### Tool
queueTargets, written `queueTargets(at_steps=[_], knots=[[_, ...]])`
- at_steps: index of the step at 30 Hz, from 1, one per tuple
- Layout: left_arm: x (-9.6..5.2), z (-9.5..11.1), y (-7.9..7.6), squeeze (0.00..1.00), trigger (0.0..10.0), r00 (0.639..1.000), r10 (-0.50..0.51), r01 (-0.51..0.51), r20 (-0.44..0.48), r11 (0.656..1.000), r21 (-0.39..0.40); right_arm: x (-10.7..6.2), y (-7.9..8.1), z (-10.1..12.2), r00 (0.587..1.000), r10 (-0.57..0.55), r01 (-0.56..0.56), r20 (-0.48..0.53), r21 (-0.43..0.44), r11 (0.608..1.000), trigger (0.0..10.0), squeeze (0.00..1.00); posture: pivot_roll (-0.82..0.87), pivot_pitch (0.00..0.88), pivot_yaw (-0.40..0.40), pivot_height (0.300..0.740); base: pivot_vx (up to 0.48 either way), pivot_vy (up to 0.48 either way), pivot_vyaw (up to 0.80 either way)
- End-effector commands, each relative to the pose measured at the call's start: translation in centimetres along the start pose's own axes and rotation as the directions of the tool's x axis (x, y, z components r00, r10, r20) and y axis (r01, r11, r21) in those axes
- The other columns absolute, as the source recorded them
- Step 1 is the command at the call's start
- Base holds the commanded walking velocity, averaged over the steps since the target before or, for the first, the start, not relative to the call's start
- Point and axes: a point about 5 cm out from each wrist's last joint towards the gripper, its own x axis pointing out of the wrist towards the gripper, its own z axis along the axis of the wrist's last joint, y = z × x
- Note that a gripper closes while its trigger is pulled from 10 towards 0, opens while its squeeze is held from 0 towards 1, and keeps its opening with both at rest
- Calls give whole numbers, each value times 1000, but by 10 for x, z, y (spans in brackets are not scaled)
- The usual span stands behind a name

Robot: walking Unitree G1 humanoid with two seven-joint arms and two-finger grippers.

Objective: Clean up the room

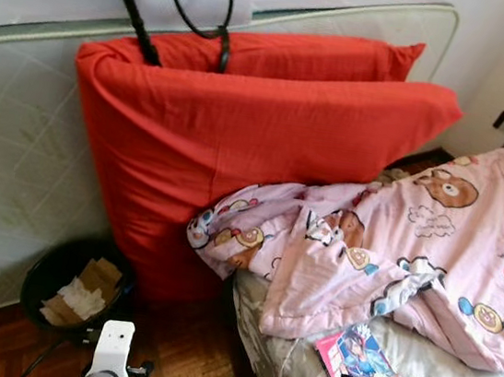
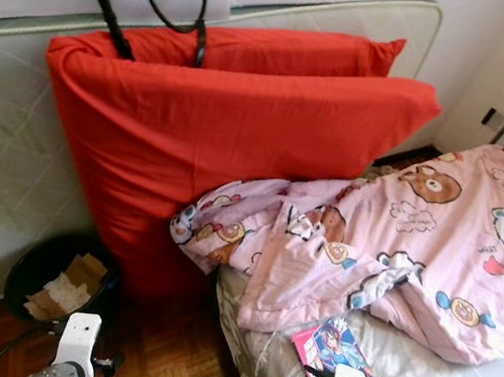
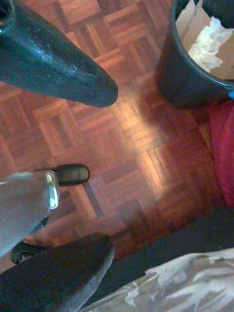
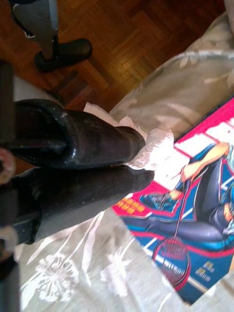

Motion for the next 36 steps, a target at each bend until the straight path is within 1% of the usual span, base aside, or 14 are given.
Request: queueTargets(at_steps=[1, 15, 36], knots=[[-1, -7, 2, 0, 10000, 1000, 5, -5, -30, 1000, -7, 0, 1, -2, 1000, -2, 2, -6, 2, 1000, 10000, 0, -120, 0, -24, 740, 0, 334, 0], [-2, -8, 4, 0, 10000, 999, 7, -7, -32, 1000, 0, 0, 5, -2, 1000, 10, -10, -5, 10, 1000, 10000, 0, -106, 0, -16, 740, 0, 333, 0], [-2, -10, 5, 0, 10000, 999, -1, 1, -37, 1000, 13, 0, 6, -5, 1000, 20, -20, -17, 4, 1000, 10000, 0, -106, 0, -13, 740, 0, 333, 0]])
